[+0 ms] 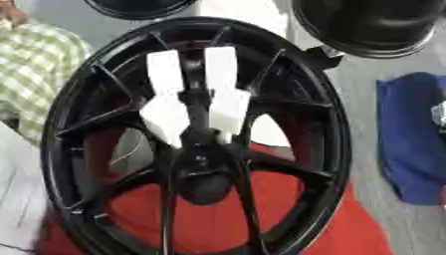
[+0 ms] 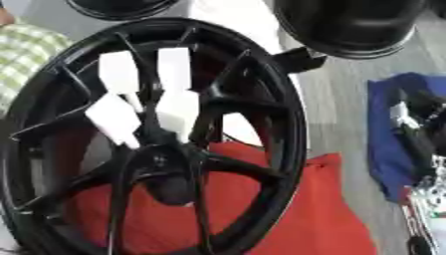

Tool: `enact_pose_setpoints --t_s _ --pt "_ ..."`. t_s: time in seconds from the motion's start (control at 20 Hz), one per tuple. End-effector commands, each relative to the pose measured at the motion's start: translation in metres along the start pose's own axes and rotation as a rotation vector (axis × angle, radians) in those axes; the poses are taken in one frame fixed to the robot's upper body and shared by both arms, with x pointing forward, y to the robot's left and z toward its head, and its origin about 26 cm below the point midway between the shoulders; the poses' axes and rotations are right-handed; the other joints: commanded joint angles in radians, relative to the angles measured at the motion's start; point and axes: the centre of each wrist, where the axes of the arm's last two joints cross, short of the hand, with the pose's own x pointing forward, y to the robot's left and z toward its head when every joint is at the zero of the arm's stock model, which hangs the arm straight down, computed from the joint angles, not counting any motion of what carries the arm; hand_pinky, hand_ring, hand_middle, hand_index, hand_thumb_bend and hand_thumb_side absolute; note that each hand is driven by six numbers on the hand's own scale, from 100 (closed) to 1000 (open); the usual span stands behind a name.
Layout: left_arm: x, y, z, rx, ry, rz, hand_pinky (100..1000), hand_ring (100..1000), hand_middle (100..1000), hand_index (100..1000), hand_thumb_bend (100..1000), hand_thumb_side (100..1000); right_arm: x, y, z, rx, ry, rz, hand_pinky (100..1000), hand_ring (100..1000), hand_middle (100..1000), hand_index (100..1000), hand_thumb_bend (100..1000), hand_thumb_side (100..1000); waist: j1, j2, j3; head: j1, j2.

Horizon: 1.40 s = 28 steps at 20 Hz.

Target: Pull the pin out of the wheel hub.

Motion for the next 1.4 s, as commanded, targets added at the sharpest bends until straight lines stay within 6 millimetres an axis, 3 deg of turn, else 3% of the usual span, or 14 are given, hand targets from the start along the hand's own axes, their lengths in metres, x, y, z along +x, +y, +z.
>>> enact_pose_setpoints --t_s 0.05,0.7,0.85,0.95,1.1,1.3,1.35,1.4 --pt "0.007 0.008 -0.001 0.013 -0.025 -0.015 418 773 675 734 100 564 0.009 -0.003 -0.005 0.001 -0.036 0.009 599 731 582 686 458 356 0.004 -0.031 0.0 0.004 -0.01" --pt "0.011 0.007 -0.005 -0.023 -0.037 -0.032 426 782 680 741 100 543 0.009 -0.002 -0.004 0.012 -0.033 0.013 599 731 582 686 459 357 0.005 -0.032 0.0 0.007 -0.004" --pt "0.024 0.005 -0.011 -0.079 -0.094 -0.087 449 766 674 751 100 463 0.008 -0.002 -0.003 0.014 -0.03 0.018 599 731 582 686 460 358 0.006 -0.032 0.0 0.009 -0.002" --pt "0.037 0.002 -0.015 -0.128 -0.16 -0.139 455 707 636 756 100 370 0.007 -0.003 -0.002 0.016 -0.027 0.022 599 731 582 686 461 358 0.007 -0.033 0.0 0.011 0.001" --pt "0.057 -0.004 -0.023 -0.203 -0.24 -0.224 486 712 649 765 133 351 0.007 -0.004 -0.002 0.02 -0.024 0.029 599 731 582 686 461 358 0.01 -0.034 0.0 0.013 0.004" --pt "0.067 -0.009 -0.032 -0.266 -0.275 -0.308 507 720 660 771 161 351 0.007 -0.005 -0.001 0.019 -0.023 0.033 599 731 582 686 461 358 0.011 -0.036 0.002 0.01 0.006" --pt "0.067 -0.008 -0.033 -0.275 -0.278 -0.326 555 744 686 787 197 352 0.007 -0.005 -0.001 0.018 -0.022 0.034 599 731 582 686 461 358 0.012 -0.036 0.002 0.01 0.006" --pt "0.072 -0.008 -0.033 -0.292 -0.3 -0.351 660 795 743 826 238 417 0.007 -0.004 -0.001 0.024 -0.021 0.037 599 732 582 686 462 359 0.017 -0.038 -0.004 0.009 0.008"
